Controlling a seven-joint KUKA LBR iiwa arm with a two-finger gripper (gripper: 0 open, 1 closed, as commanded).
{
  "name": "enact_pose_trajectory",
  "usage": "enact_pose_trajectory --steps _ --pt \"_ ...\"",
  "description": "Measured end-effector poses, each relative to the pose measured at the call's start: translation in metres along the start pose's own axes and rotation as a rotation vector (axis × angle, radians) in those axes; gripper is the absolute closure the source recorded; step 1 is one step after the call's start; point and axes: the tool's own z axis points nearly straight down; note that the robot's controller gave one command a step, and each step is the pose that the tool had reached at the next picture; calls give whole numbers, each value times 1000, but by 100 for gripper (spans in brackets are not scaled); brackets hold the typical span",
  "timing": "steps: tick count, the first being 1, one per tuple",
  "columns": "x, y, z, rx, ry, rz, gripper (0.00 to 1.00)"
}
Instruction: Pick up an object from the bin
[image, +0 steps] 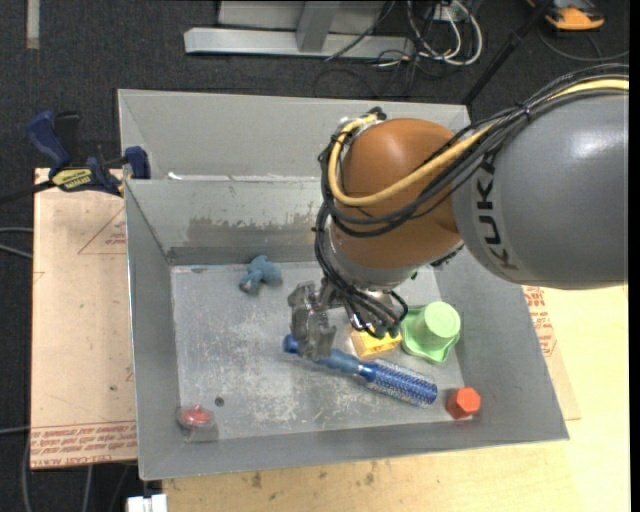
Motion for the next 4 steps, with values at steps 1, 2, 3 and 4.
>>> enact_pose_trajectory --steps 1,2,3,4 --pt "36 -64 103 -2 16 -419 100" --pt "35 -63 101 -3 12 -421 0" --pt "1 -65 135 -2 8 -437 0" --pt "2 -65 134 -3 10 -437 100"
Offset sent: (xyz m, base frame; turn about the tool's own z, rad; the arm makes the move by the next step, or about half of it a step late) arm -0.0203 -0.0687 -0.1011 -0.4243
